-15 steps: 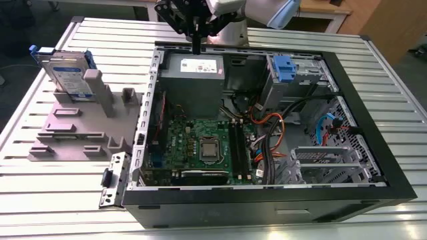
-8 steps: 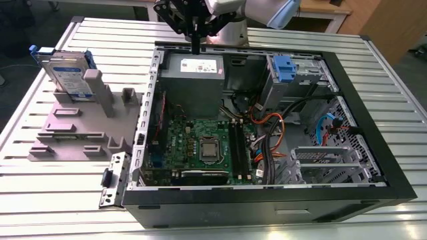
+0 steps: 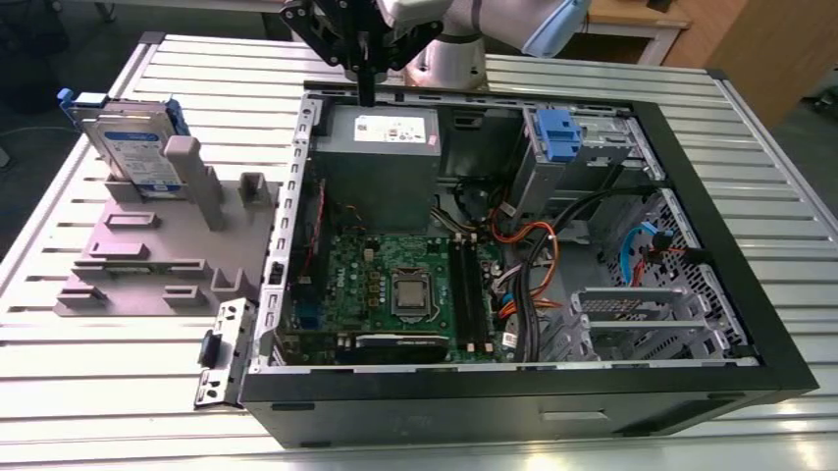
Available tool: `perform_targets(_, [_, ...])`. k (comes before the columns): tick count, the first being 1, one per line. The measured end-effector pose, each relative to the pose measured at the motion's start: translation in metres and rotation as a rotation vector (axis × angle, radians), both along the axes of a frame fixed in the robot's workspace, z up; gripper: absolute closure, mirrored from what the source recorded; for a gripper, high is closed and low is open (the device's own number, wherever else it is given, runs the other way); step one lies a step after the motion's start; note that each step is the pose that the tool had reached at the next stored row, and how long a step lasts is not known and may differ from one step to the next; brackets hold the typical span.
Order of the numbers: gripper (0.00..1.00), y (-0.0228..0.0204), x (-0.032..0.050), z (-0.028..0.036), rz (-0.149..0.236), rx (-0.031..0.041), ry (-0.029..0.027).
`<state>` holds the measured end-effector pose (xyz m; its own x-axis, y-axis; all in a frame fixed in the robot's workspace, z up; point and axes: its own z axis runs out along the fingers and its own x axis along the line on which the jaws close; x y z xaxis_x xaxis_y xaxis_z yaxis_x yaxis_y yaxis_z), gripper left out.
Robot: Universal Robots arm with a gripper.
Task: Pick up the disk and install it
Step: 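Reach for the disk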
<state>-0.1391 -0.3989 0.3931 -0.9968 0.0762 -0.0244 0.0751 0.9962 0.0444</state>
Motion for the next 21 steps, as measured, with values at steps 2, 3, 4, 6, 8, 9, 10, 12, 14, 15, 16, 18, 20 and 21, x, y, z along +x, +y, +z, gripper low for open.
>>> perform_targets(2, [0.89, 0.0, -0.0003, 0.0, 0.0, 0.0, -0.0001])
perform_targets(3, [0.89, 0.0, -0.0006, 0.0, 0.0, 0.0, 0.0])
perform_targets(4, [0.89, 0.0, -0.0007, 0.0, 0.0, 0.0, 0.0])
perform_targets(6, [0.89, 0.0, -0.0011, 0.0, 0.0, 0.0, 0.0])
perform_targets(8, [0.89, 0.0, -0.0019, 0.0, 0.0, 0.0, 0.0])
perform_targets(9, [0.89, 0.0, -0.002, 0.0, 0.0, 0.0, 0.0])
perform_targets(10, [0.89, 0.0, -0.0021, 0.0, 0.0, 0.0, 0.0])
perform_targets(12, [0.89, 0.0, -0.0024, 0.0, 0.0, 0.0, 0.0])
perform_targets(14, [0.89, 0.0, -0.0145, -0.0006, 0.0, 0.0, 0.0])
perform_targets(15, [0.89, 0.0, -0.0147, -0.0006, 0.0, 0.0, 0.0])
perform_targets(16, [0.89, 0.0, -0.0148, -0.0006, 0.0, 0.0, 0.0])
perform_targets(18, [0.89, 0.0, -0.0152, -0.0006, 0.0, 0.0, 0.0])
perform_targets(20, [0.89, 0.0, -0.0308, -0.0011, 0.0, 0.0, 0.0])
perform_targets(21, [0.89, 0.0, -0.031, -0.0011, 0.0, 0.0, 0.0])
